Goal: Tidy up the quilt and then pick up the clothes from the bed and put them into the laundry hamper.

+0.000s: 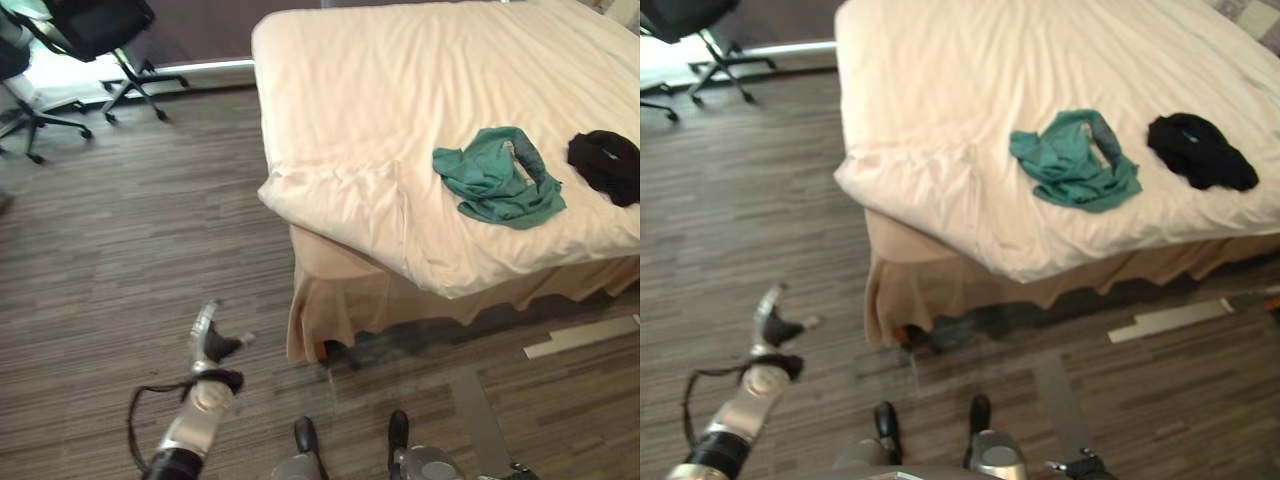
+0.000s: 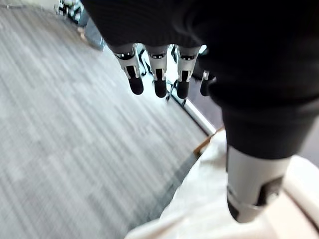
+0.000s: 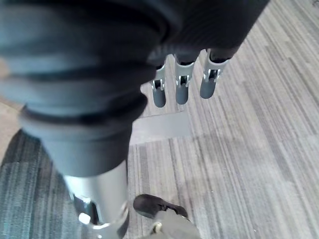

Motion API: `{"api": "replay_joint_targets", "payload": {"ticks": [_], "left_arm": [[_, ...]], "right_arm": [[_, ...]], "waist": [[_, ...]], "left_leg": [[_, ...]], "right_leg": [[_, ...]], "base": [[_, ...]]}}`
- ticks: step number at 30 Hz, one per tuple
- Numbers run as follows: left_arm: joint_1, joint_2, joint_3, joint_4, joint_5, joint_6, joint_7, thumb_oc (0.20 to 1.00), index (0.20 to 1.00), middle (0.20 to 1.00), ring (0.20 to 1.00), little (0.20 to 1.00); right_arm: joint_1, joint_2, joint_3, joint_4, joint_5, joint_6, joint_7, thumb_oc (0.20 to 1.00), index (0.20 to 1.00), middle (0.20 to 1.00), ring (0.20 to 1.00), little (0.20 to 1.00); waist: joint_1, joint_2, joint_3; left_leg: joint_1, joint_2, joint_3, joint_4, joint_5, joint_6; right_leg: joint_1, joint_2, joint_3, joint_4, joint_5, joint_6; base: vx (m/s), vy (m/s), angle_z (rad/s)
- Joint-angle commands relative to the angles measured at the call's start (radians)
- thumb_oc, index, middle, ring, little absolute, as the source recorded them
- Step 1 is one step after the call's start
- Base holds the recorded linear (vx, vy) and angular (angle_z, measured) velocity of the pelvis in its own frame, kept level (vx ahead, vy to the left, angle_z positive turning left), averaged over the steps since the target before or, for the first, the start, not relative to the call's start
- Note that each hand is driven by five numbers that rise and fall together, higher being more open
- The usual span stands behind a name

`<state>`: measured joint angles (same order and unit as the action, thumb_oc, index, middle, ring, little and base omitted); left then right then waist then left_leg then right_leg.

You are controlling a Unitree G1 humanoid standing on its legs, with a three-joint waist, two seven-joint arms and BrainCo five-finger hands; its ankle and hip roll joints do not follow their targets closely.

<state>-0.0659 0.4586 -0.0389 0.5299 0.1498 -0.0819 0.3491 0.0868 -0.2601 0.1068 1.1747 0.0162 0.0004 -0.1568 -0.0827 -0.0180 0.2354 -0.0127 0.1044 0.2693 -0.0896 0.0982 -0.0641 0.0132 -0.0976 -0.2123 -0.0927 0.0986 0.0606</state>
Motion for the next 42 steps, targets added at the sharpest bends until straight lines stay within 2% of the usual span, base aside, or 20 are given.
{"api": "replay_joint_targets", "payload": {"ticks": [1,3,4,5,9,12,21,23,24,25,26,29,30,31,34,36,37,40,41,42], "left_arm": [[-0.085,0.072,0.038,-0.087,-0.012,-0.046,0.077,1.0,1.0,1.0,1.0,1.0],[-0.234,0.158,0.003,-0.112,0.047,-0.039,0.093,1.0,1.0,1.0,1.0,1.0],[-0.237,0.159,0.001,-0.11,0.047,-0.04,0.093,1.0,1.0,1.0,1.0,1.0],[-0.385,0.223,-0.068,-0.073,0.107,-0.017,0.113,1.0,1.0,1.0,1.0,1.0],[-0.573,0.291,-0.17,-0.007,0.18,0.018,0.133,1.0,1.0,1.0,1.0,1.0],[-0.991,0.366,-0.446,0.247,0.299,0.097,0.131,1.0,1.0,1.0,1.0,1.0],[-1.387,0.323,-0.775,0.572,0.438,0.135,0.061,1.0,1.0,1.0,1.0,1.0],[-1.397,0.317,-0.808,0.592,0.471,0.135,0.048,1.0,1.0,1.0,1.0,1.0],[-1.401,0.29,-0.848,0.611,0.522,0.132,0.022,1.0,1.0,1.0,1.0,1.0],[-1.403,0.291,-0.848,0.612,0.522,0.132,0.023,1.0,1.0,1.0,1.0,1.0],[-1.393,0.271,-0.861,0.61,0.552,0.127,0.006,1.0,1.0,1.0,1.0,1.0],[-1.362,0.219,-0.89,0.597,0.609,0.109,-0.033,1.0,1.0,1.0,1.0,1.0],[-1.337,0.197,-0.89,0.592,0.615,0.103,-0.049,0.473,0.473,0.473,0.473,0.473],[-1.311,0.182,-0.888,0.592,0.623,0.095,-0.063,0.2,0.2,0.2,0.2,0.2],[-1.166,0.139,-0.83,0.556,0.604,0.082,-0.093,0.2,0.2,0.2,0.2,0.2],[-1.164,0.14,-0.828,0.555,0.604,0.082,-0.093,0.2,0.2,0.2,0.2,0.2],[-1.019,0.174,-0.765,0.477,0.578,0.082,-0.097,0.2,0.2,0.2,0.2,0.2],[-0.896,0.214,-0.702,0.466,0.549,0.076,-0.106,0.2,0.2,0.2,0.2,0.2],[-0.825,0.236,-0.66,0.465,0.527,0.076,-0.111,0.275,0.275,0.275,0.275,0.275],[-0.766,0.255,-0.625,0.467,0.511,0.074,-0.116,0.671,0.671,0.671,0.671,0.671]], "right_arm": [[-0.054,-0.016,0.014,0.005,-0.028,-0.017,-0.005,1.0,1.0,1.0,1.0,1.0],[-0.068,-0.032,0.035,-0.014,-0.028,-0.021,0.001,1.0,1.0,1.0,1.0,1.0],[-0.07,-0.031,0.034,-0.014,-0.028,-0.021,0.001,1.0,1.0,1.0,1.0,1.0],[-0.086,-0.045,0.055,-0.018,-0.025,-0.025,0.005,1.0,1.0,1.0,1.0,1.0],[-0.108,-0.06,0.071,-0.021,-0.014,-0.032,0.003,1.0,1.0,1.0,1.0,1.0],[-0.139,-0.086,0.1,-0.027,0.028,-0.049,-0.02,1.0,1.0,1.0,1.0,1.0],[-0.166,-0.073,0.136,-0.03,0.129,-0.092,-0.029,1.0,1.0,1.0,1.0,1.0],[-0.166,-0.072,0.142,-0.041,0.135,-0.098,-0.027,1.0,1.0,1.0,1.0,1.0],[-0.166,-0.07,0.148,-0.045,0.146,-0.104,-0.025,1.0,1.0,1.0,1.0,1.0],[-0.167,-0.069,0.148,-0.045,0.146,-0.104,-0.024,1.0,1.0,1.0,1.0,1.0],[-0.163,-0.067,0.15,-0.041,0.147,-0.105,-0.022,1.0,1.0,1.0,1.0,1.0],[-0.152,-0.064,0.153,-0.028,0.148,-0.104,-0.021,1.0,1.0,1.0,1.0,1.0],[-0.148,-0.064,0.15,-0.026,0.149,-0.103,-0.022,1.0,1.0,1.0,1.0,1.0],[-0.143,-0.065,0.147,-0.024,0.148,-0.102,-0.022,1.0,1.0,1.0,1.0,1.0],[-0.133,-0.076,0.122,-0.018,0.138,-0.089,-0.025,1.0,1.0,1.0,1.0,1.0],[-0.132,-0.077,0.123,-0.018,0.138,-0.089,-0.025,1.0,1.0,1.0,1.0,1.0],[-0.124,-0.084,0.092,-0.029,0.126,-0.079,-0.032,1.0,1.0,1.0,1.0,1.0],[-0.12,-0.089,0.069,-0.031,0.121,-0.066,-0.029,1.0,1.0,1.0,1.0,1.0],[-0.123,-0.093,0.054,-0.035,0.12,-0.062,-0.022,1.0,1.0,1.0,1.0,1.0],[-0.12,-0.098,0.054,-0.048,0.108,-0.059,-0.021,1.0,1.0,1.0,1.0,1.0]], "waist": [[0.007,0.002,-0.005],[-0.018,0.002,0.017],[-0.016,0.001,0.016],[-0.034,0.002,0.032],[-0.049,0.0,0.05],[-0.09,-0.002,0.086],[-0.136,-0.01,0.166],[-0.142,-0.011,0.172],[-0.147,-0.007,0.175],[-0.147,-0.013,0.177],[-0.149,-0.005,0.175],[-0.153,-0.002,0.168],[-0.153,-0.001,0.164],[-0.154,0.002,0.16],[-0.151,0.007,0.131],[-0.151,0.008,0.131],[-0.132,0.02,0.106],[-0.119,0.025,0.086],[-0.107,0.025,0.076],[-0.105,0.026,0.068]], "left_leg": [[0.065,0.042,0.029,0.047,-0.099,-0.07],[0.056,0.047,0.05,0.036,-0.094,-0.073],[0.052,0.047,0.051,0.036,-0.091,-0.073],[0.034,0.049,0.062,0.035,-0.089,-0.075],[0.0,0.052,0.073,0.036,-0.081,-0.075],[-0.068,0.063,0.089,0.035,-0.057,-0.082],[-0.163,0.089,0.111,0.116,-0.063,-0.092],[-0.173,0.092,0.117,0.129,-0.068,-0.093],[-0.172,0.095,0.116,0.145,-0.1,-0.102],[-0.184,0.094,0.126,0.147,-0.078,-0.095],[-0.173,0.095,0.122,0.148,-0.104,-0.103],[-0.159,0.098,0.133,0.15,-0.113,-0.105],[-0.15,0.098,0.136,0.148,-0.116,-0.106],[-0.14,0.097,0.137,0.146,-0.12,-0.105],[-0.091,0.09,0.154,0.139,-0.114,-0.099],[-0.089,0.09,0.154,0.138,-0.114,-0.099],[-0.045,0.084,0.149,0.14,-0.131,-0.097],[0.002,0.081,0.144,0.133,-0.14,-0.096],[0.021,0.079,0.142,0.127,-0.142,-0.096],[0.043,0.077,0.14,0.116,-0.141,-0.095]], "right_leg": [[-0.003,-0.073,0.013,0.018,-0.107,0.113],[-0.052,-0.071,0.035,0.029,-0.098,0.121],[-0.057,-0.071,0.037,0.029,-0.095,0.12],[-0.094,-0.069,0.052,0.039,-0.088,0.126],[-0.145,-0.068,0.068,0.05,-0.075,0.133],[-0.233,-0.069,0.083,0.062,-0.049,0.148],[-0.339,-0.072,0.111,0.094,-0.032,0.155],[-0.35,-0.073,0.116,0.097,-0.031,0.154],[-0.348,-0.07,0.122,0.093,-0.047,0.164],[-0.361,-0.071,0.122,0.094,-0.029,0.155],[-0.351,-0.07,0.123,0.091,-0.045,0.165],[-0.34,-0.071,0.128,0.081,-0.044,0.168],[-0.332,-0.072,0.126,0.08,-0.047,0.168],[-0.325,-0.072,0.126,0.079,-0.049,0.168],[-0.284,-0.077,0.118,0.082,-0.047,0.156],[-0.282,-0.077,0.118,0.081,-0.047,0.156],[-0.226,-0.079,0.102,0.082,-0.062,0.151],[-0.173,-0.081,0.091,0.077,-0.073,0.149],[-0.154,-0.082,0.086,0.076,-0.076,0.148],[-0.134,-0.082,0.083,0.072,-0.078,0.148]], "base": [[0.01,0.017,-0.03],[-0.03,0.034,-0.17],[-0.07,0.045,-0.17],[-0.05,0.019,-0.17],[-0.06,0.023,-0.17],[-0.05,-0.009,-0.16],[-0.01,-0.022,-0.11],[0.03,0.013,-0.16],[-0.01,0.01,-0.26],[0.08,0.05,-0.28],[0.03,0.038,-0.14],[0.05,0.04,-0.09],[0.04,0.027,-0.04],[0.06,0.04,-0.05],[0.02,0.023,-0.09],[0.02,0.001,-0.07],[0.07,0.018,-0.01],[0.09,0.019,0.02],[0.09,0.029,0.08],[0.08,0.035,0.0]]}}
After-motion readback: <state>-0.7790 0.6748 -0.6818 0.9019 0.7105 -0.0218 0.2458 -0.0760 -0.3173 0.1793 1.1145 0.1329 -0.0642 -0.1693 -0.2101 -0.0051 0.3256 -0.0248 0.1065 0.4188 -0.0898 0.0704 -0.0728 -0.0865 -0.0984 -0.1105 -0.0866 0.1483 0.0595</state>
